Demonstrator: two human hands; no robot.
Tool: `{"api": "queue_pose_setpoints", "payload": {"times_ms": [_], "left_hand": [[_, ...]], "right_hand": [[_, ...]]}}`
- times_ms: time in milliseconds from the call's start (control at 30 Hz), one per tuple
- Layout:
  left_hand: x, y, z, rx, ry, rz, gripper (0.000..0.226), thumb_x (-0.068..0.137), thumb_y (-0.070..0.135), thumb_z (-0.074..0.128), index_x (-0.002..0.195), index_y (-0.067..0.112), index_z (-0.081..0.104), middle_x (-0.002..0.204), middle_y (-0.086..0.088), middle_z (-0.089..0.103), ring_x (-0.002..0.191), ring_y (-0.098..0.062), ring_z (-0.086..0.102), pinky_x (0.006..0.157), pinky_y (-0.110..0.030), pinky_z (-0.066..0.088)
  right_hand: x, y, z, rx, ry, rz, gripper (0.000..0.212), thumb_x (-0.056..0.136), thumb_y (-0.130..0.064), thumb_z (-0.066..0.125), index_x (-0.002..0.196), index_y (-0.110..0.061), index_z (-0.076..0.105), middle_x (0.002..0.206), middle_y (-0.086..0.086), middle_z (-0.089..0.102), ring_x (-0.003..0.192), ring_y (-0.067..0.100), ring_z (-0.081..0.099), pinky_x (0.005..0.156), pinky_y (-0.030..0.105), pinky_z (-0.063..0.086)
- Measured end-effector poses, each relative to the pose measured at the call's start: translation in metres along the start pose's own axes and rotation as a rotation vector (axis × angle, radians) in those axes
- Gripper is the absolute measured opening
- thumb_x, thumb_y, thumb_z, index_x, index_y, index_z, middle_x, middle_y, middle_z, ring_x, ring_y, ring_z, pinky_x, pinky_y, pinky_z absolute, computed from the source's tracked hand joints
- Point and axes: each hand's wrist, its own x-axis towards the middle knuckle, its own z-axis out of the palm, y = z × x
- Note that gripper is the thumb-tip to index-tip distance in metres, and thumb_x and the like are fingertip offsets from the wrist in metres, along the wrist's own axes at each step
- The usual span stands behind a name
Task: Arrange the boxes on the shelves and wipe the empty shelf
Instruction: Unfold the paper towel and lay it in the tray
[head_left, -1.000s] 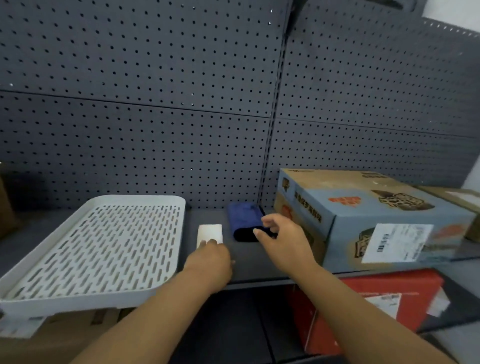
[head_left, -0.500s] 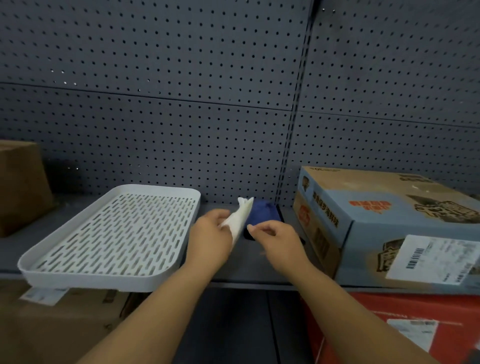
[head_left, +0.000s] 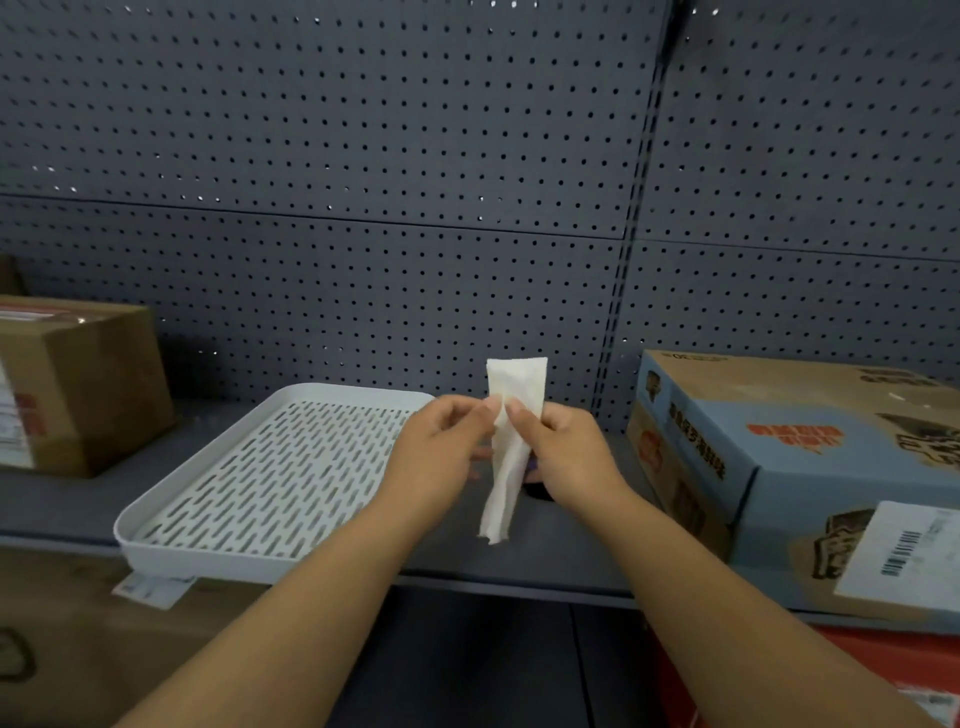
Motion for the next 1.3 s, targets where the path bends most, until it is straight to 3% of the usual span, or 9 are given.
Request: {"api": "queue_pose_setpoints", "payload": {"times_ms": [100,267,367,467,633,767,900,1100,1300], "left_hand": [[0.005,0.013,-0.013,-0.067,0.03,-0.053,0.031,0.085,0.043,0.061,0.09,0.013,0.061,0.083,0.005,0.07,0.074,-0.013,0.068,0.07,-0.034,0.055],[0.014,0.017,-0.04,-0.078,0.038,-0.091,0.016,0.085,0.025,0.067,0.085,0.011,0.061,0.086,-0.006,0.069,0.068,-0.02,0.067,0.07,-0.036,0.056],[0.019,0.014,-0.059,-0.137,0.025,-0.113,0.005,0.086,0.01,0.064,0.081,0.008,0.062,0.082,-0.011,0.07,0.067,-0.022,0.067,0.066,-0.034,0.057],[0.024,0.015,-0.077,-0.092,-0.023,-0.078,0.004,0.086,0.008,0.062,0.084,0.006,0.064,0.082,-0.01,0.072,0.07,-0.02,0.068,0.067,-0.033,0.056],[0.034,0.022,-0.109,-0.079,-0.083,-0.029,0.008,0.089,0.005,0.059,0.086,0.005,0.066,0.076,-0.006,0.07,0.071,-0.018,0.066,0.068,-0.03,0.058],[0.042,0.028,-0.135,-0.139,-0.087,-0.029,0.012,0.092,0.005,0.054,0.092,0.002,0.066,0.077,-0.008,0.067,0.069,-0.018,0.063,0.075,-0.035,0.058],[0.051,0.03,-0.152,-0.099,-0.065,0.022,0.015,0.091,0.009,0.057,0.095,0.0,0.068,0.081,-0.011,0.068,0.07,-0.018,0.064,0.073,-0.031,0.059],[0.056,0.034,-0.159,-0.099,-0.101,0.082,0.011,0.087,0.008,0.063,0.086,0.005,0.073,0.07,-0.008,0.069,0.061,-0.011,0.064,0.065,-0.023,0.058],[0.06,0.037,-0.178,-0.278,-0.166,0.003,0.01,0.087,0.011,0.063,0.086,0.007,0.071,0.082,-0.009,0.075,0.075,-0.02,0.071,0.067,-0.025,0.057]], "right_hand": [[-0.001,-0.01,0.01,-0.184,-0.104,-0.101,0.038,0.095,-0.039,0.05,0.085,-0.007,0.068,0.071,0.013,0.062,0.064,0.02,0.054,0.063,0.036,0.044],[-0.001,-0.021,0.033,-0.379,-0.211,-0.15,0.029,0.096,-0.031,0.05,0.098,-0.005,0.064,0.086,0.014,0.067,0.073,0.027,0.058,0.068,0.039,0.047],[0.0,-0.031,0.044,-0.171,-0.269,-0.099,0.013,0.091,-0.012,0.056,0.098,-0.01,0.068,0.093,0.009,0.072,0.086,0.023,0.069,0.083,0.039,0.053],[-0.001,-0.047,0.051,0.064,-0.316,0.006,0.016,0.095,-0.014,0.049,0.091,-0.013,0.065,0.08,0.002,0.067,0.069,0.01,0.066,0.062,0.019,0.053],[0.009,-0.057,0.061,0.13,-0.197,0.078,0.044,0.101,-0.033,0.038,0.107,0.002,0.064,0.09,0.011,0.067,0.082,0.025,0.062,0.07,0.031,0.055],[0.022,-0.054,0.071,0.134,0.057,0.101,0.035,0.097,-0.027,0.049,0.109,0.003,0.062,0.11,0.018,0.069,0.094,0.034,0.067,0.08,0.043,0.056],[0.026,-0.061,0.084,-0.092,0.296,0.005,0.028,0.089,-0.03,0.064,0.107,-0.011,0.055,0.087,-0.001,0.058,0.076,0.014,0.057,0.062,0.023,0.045],[0.02,-0.088,0.113,0.047,-0.101,-0.097,0.033,0.088,-0.036,0.063,0.1,-0.006,0.07,0.093,0.008,0.073,0.08,0.017,0.069,0.074,0.034,0.058],[0.025,-0.097,0.12,0.21,-0.079,-0.016,0.027,0.092,-0.026,0.06,0.096,-0.002,0.072,0.098,0.017,0.075,0.088,0.032,0.072,0.08,0.042,0.06]]}}
